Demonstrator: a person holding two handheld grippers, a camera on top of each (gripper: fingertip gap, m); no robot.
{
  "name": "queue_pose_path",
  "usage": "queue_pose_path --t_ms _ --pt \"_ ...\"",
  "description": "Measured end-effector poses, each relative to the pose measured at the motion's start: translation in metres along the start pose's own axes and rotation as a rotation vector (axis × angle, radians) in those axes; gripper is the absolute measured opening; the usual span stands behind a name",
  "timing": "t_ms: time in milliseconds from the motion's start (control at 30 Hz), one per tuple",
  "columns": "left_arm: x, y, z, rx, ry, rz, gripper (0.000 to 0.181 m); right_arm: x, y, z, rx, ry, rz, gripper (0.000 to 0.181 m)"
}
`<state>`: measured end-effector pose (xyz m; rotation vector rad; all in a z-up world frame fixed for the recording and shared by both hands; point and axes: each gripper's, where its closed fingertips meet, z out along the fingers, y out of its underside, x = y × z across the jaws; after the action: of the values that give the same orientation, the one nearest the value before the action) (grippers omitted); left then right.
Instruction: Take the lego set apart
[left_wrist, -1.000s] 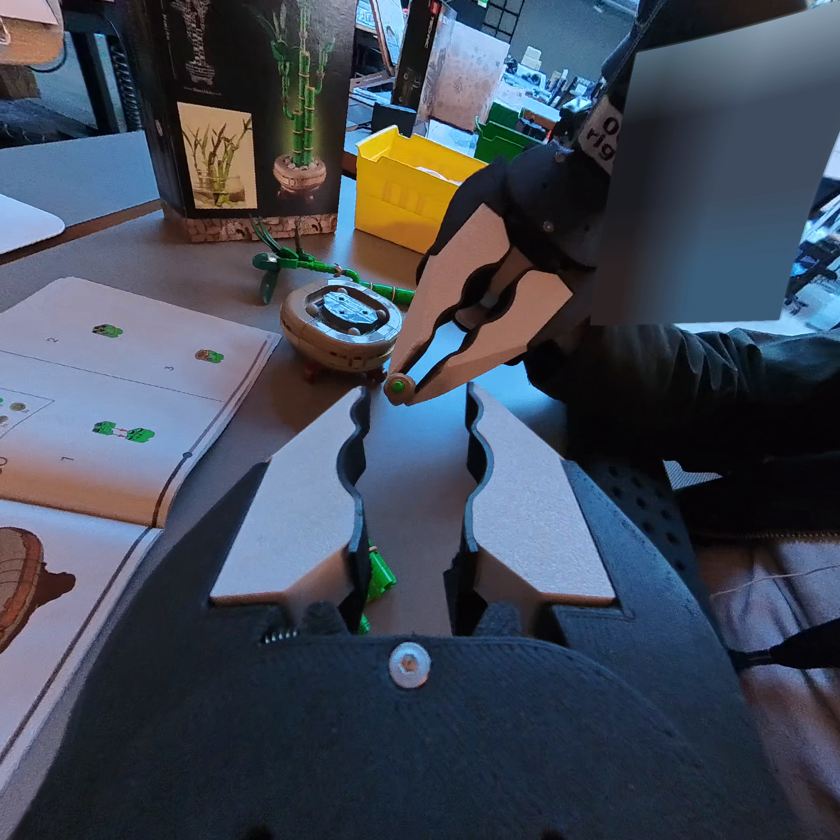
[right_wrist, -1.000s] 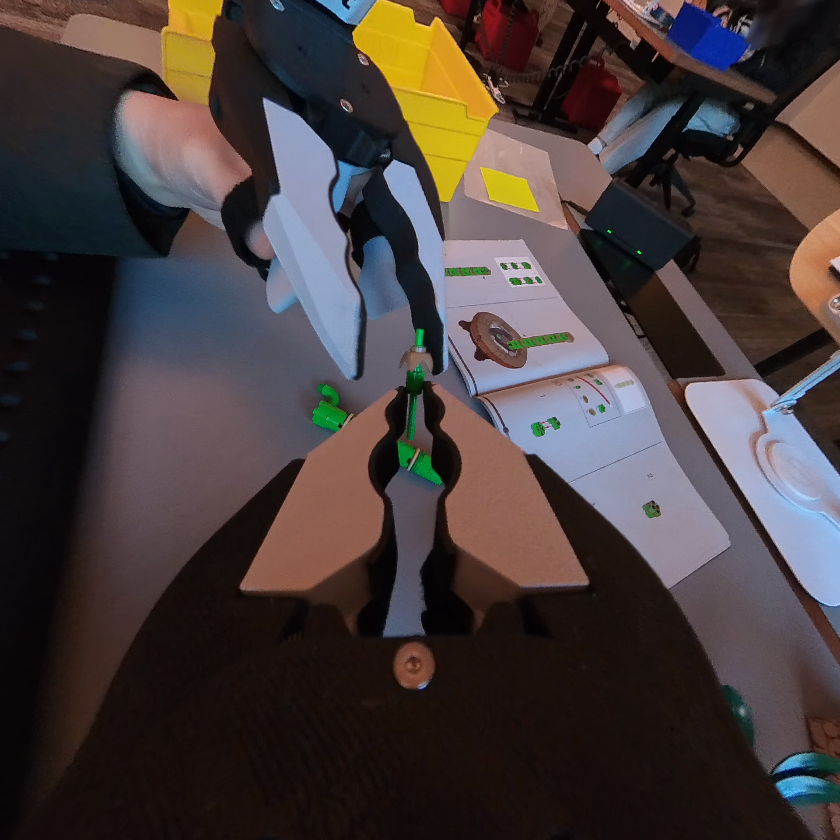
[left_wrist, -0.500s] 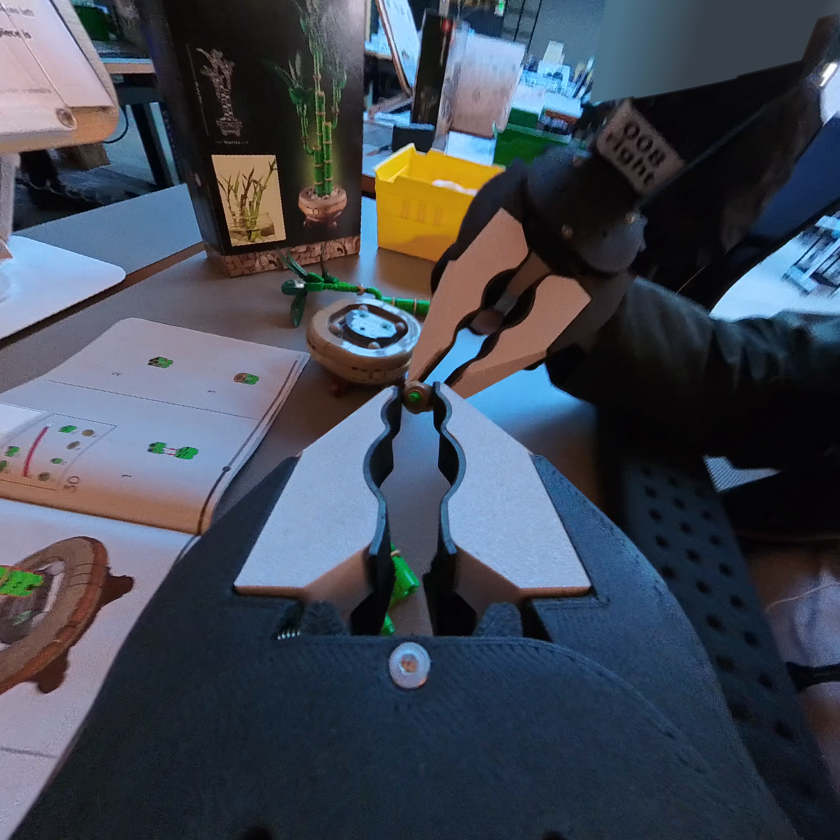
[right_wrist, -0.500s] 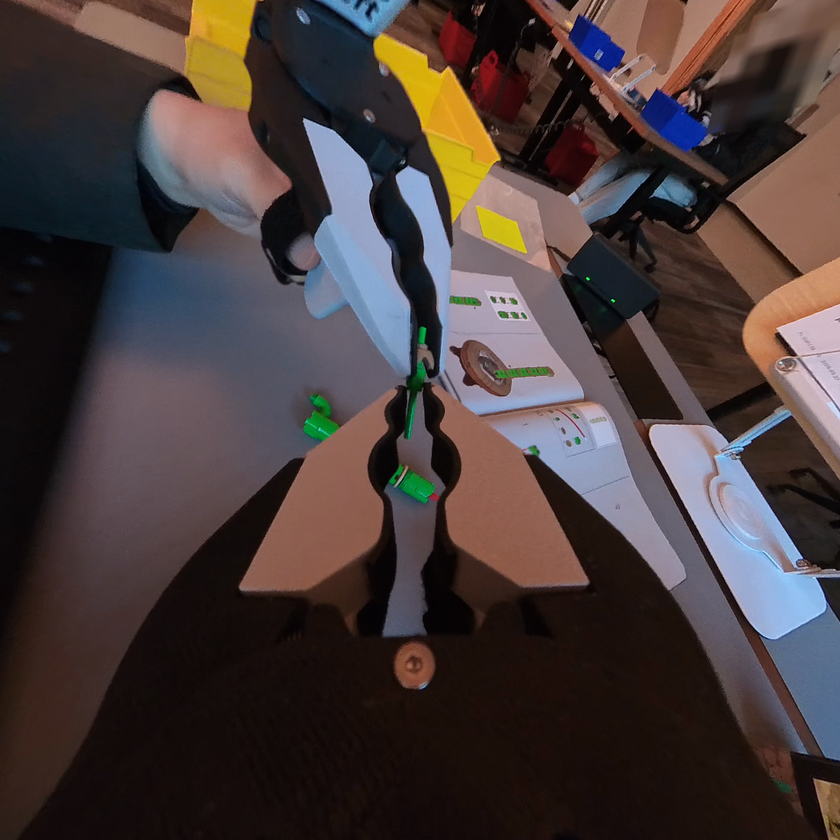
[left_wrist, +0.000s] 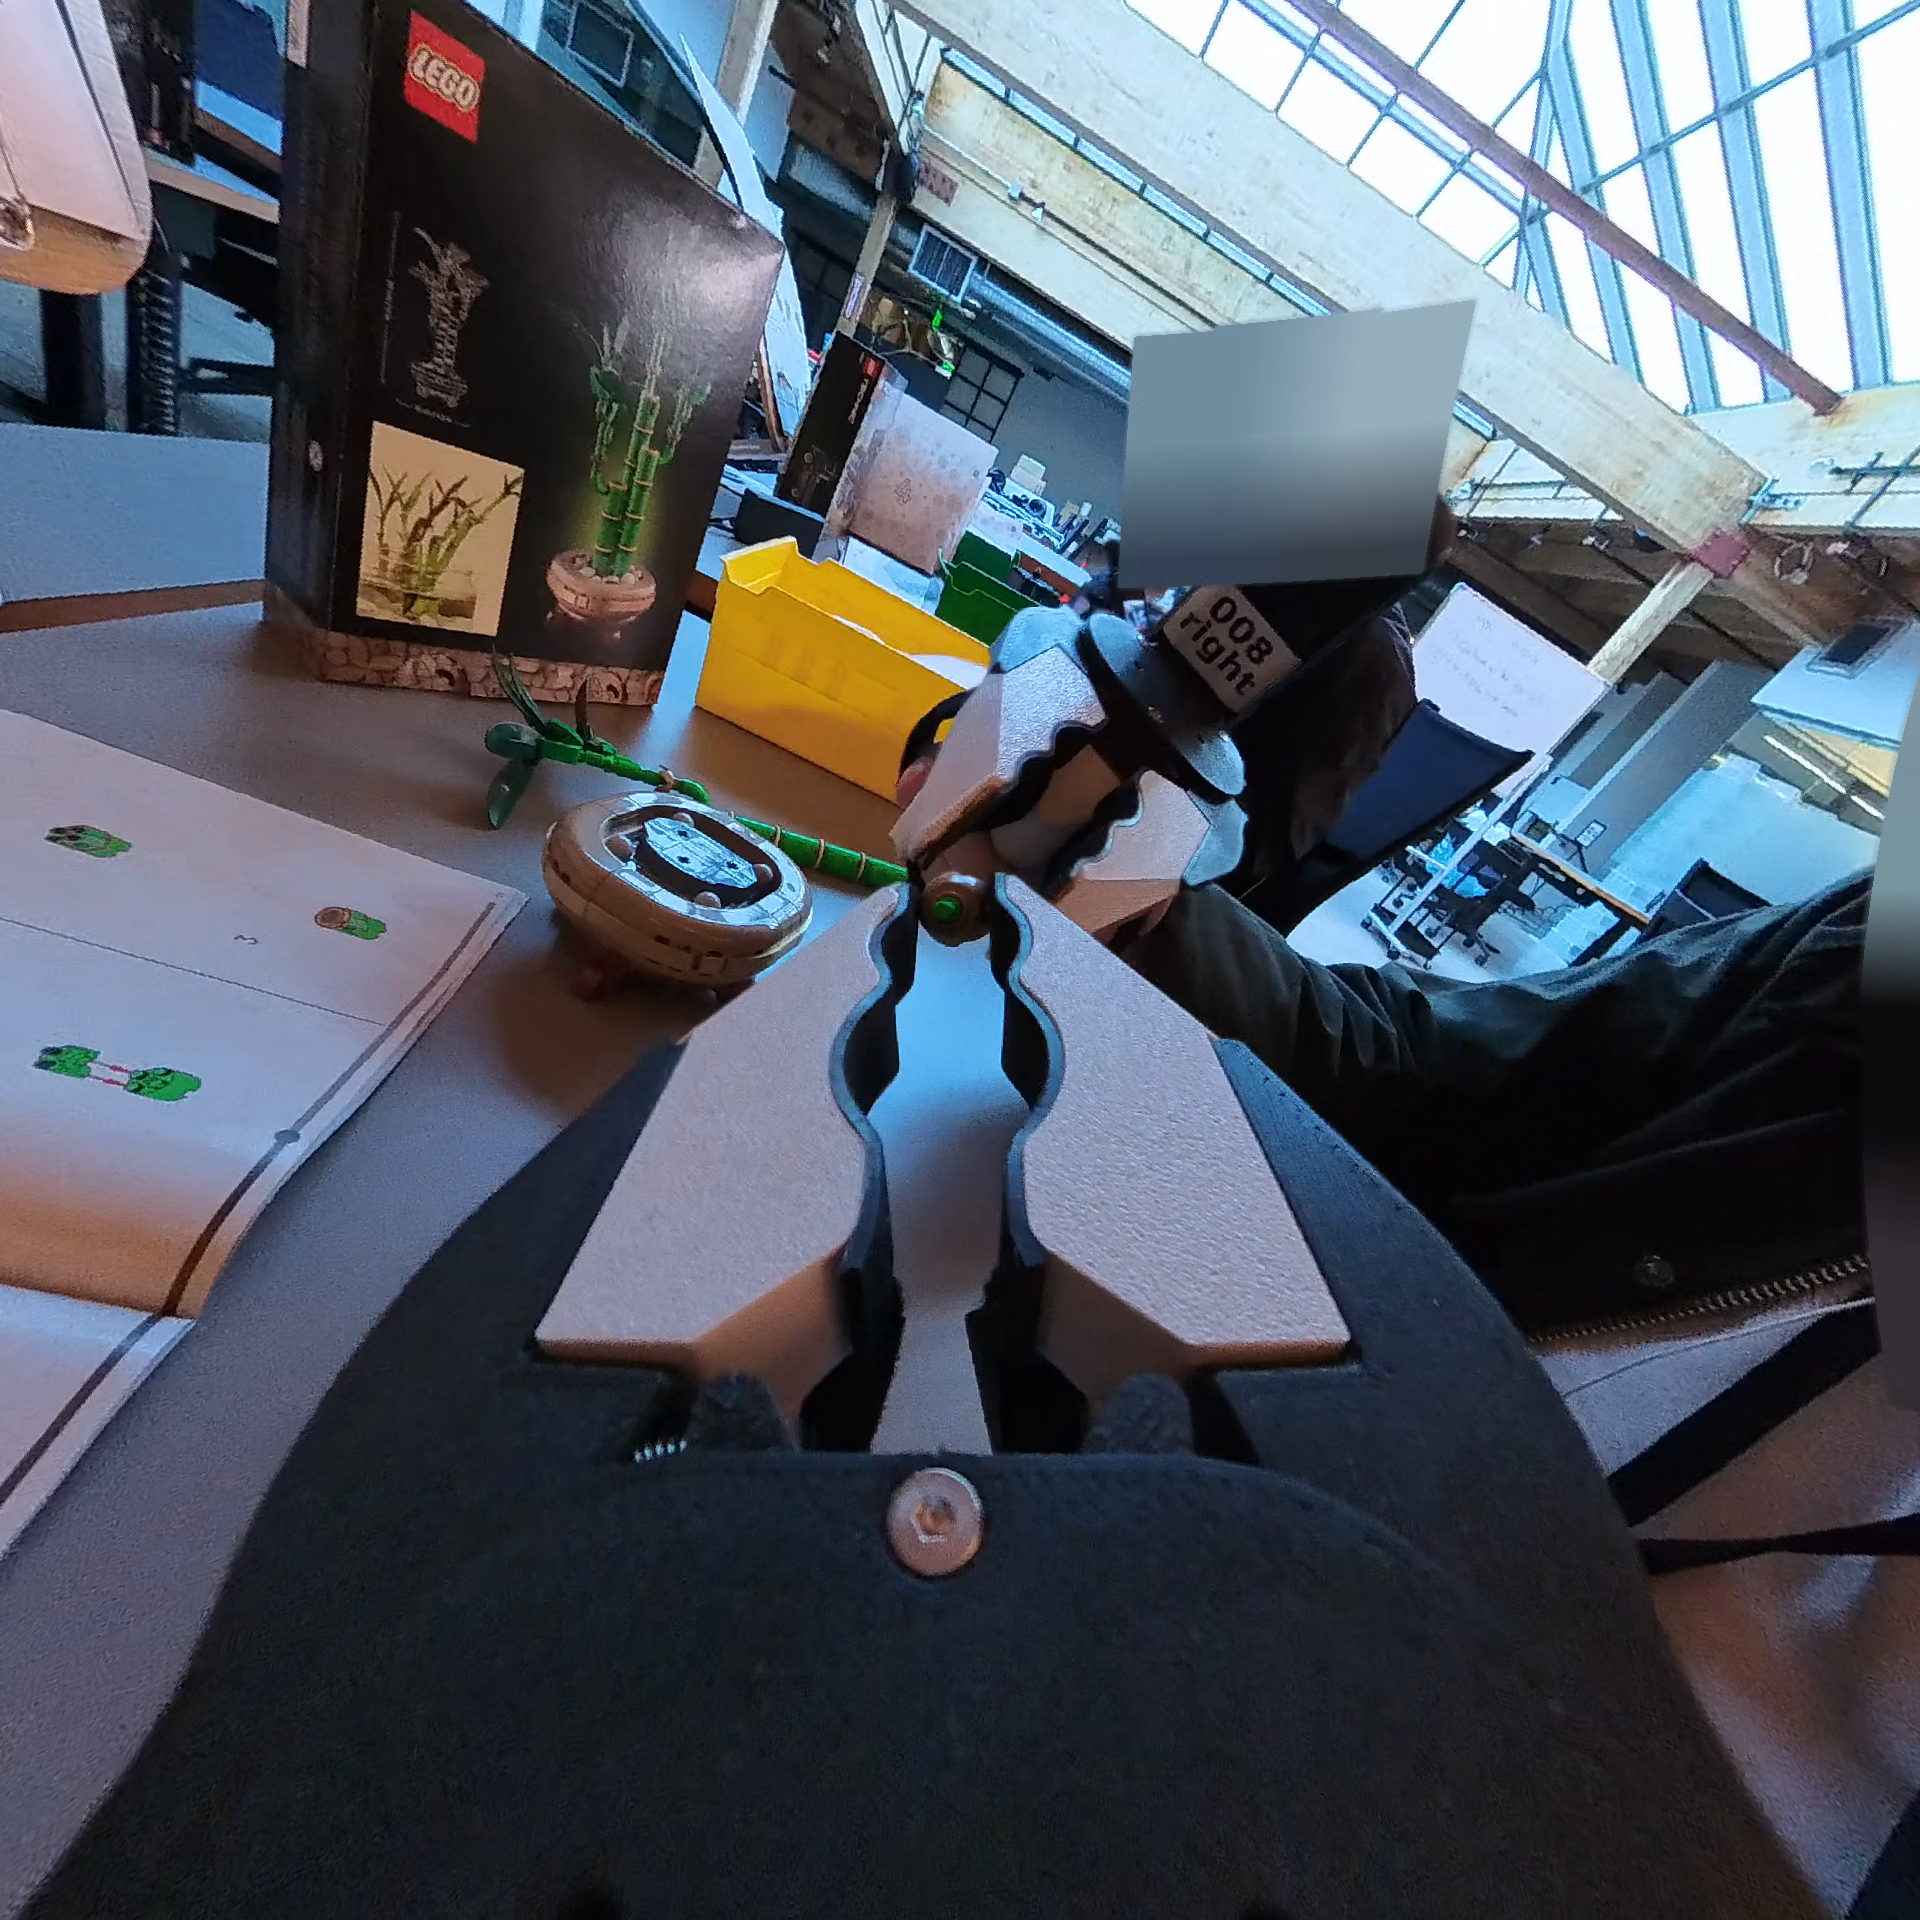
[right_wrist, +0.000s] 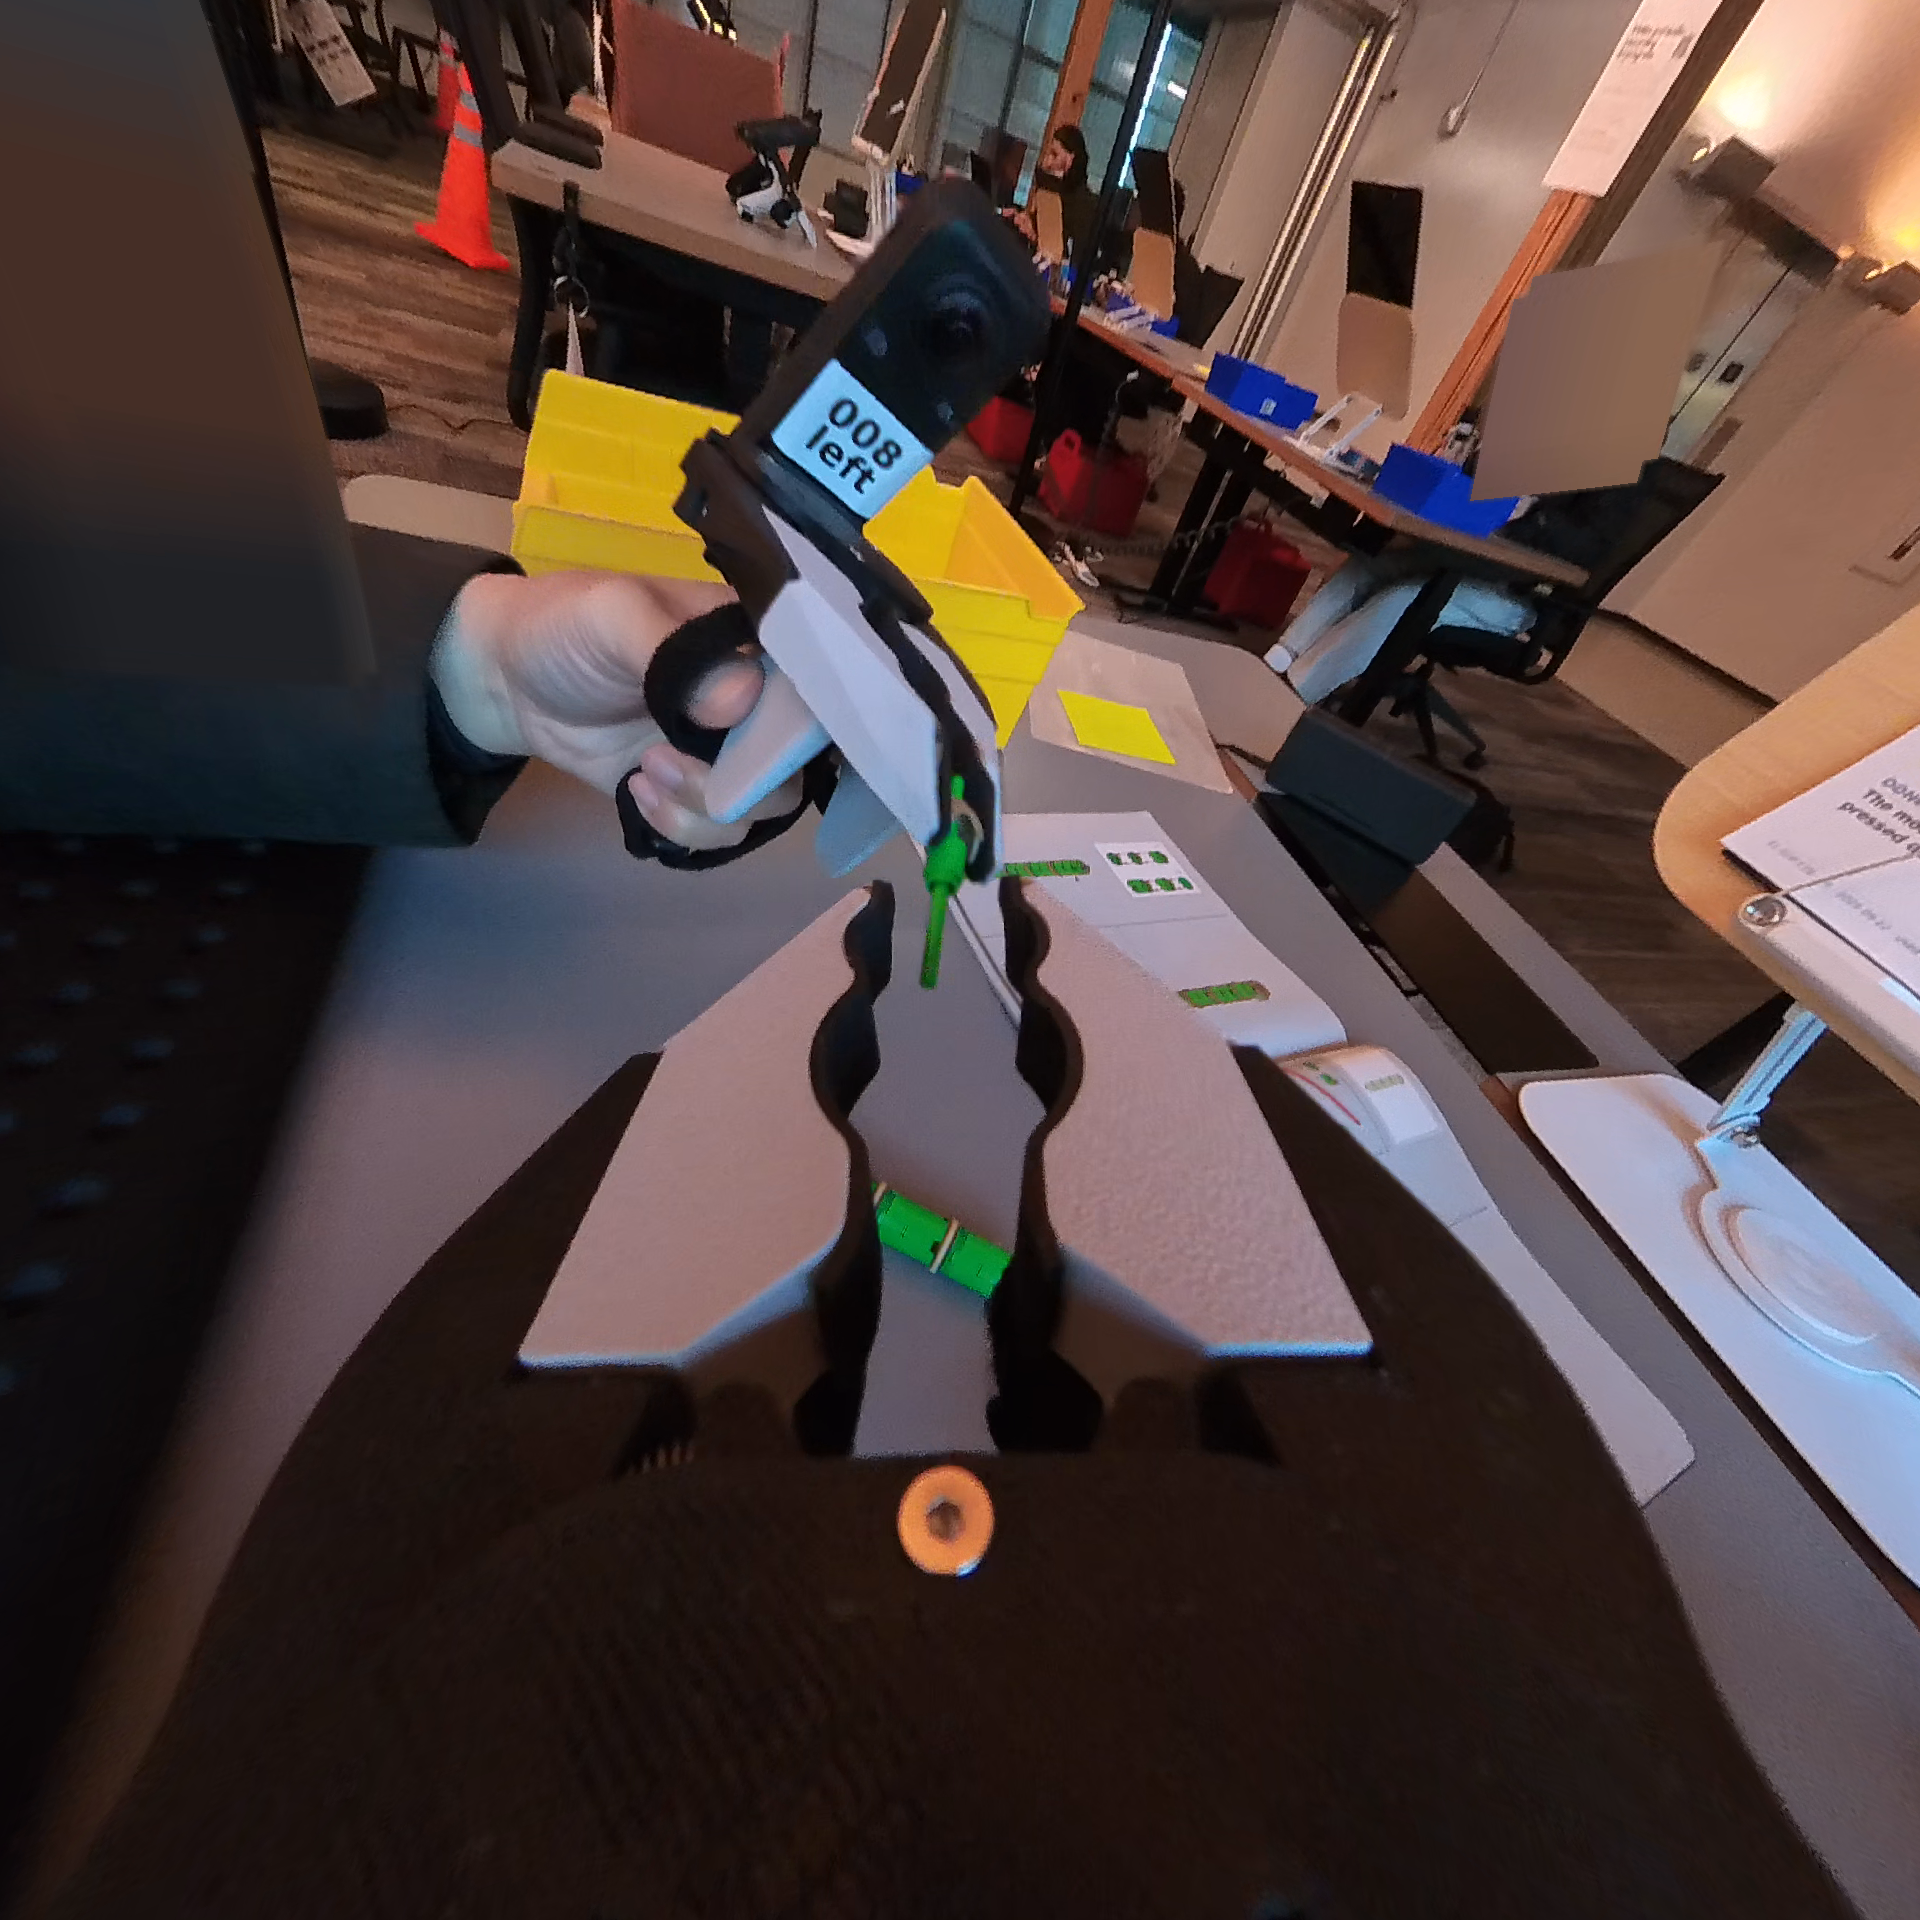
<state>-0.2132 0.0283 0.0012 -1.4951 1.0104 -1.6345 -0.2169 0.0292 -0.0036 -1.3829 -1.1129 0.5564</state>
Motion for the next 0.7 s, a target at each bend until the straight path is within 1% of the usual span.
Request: queue_pose_path --t_ms 67,133,200,333,500,600,700 --pt "0.001 0.000 0.003 0.012 0.007 -0.025 0.011 -0.002 0.000 0.002 0.002 -0.002 -0.011 0.019" --pt "0.000 0.000 0.005 0.027 0.016 -0.069 0.011 -0.002 0.001 0.004 -0.008 0.015 -0.033 0.015" --pt "0.002 -0.002 0.006 0.042 0.045 -0.110 0.011 0.002 0.000 0.002 -0.006 0.047 -0.056 0.006" --pt "0.000 -0.005 0.007 0.073 0.066 -0.181 0.011 0.005 -0.001 0.001 0.009 0.051 -0.015 0.006" --pt "-0.010 -0.002 0.011 0.070 0.007 -0.207 0.011 0.011 0.002 0.003 -0.004 0.092 0.016 0.006" --pt "-0.009 -0.001 0.011 0.056 0.010 -0.201 0.011 0.010 0.003 0.003 -0.007 0.058 0.065 0.006" --pt "-0.005 -0.003 0.011 0.060 0.029 -0.216 0.010 0.008 0.000 0.001 -0.014 0.046 0.068 0.006"
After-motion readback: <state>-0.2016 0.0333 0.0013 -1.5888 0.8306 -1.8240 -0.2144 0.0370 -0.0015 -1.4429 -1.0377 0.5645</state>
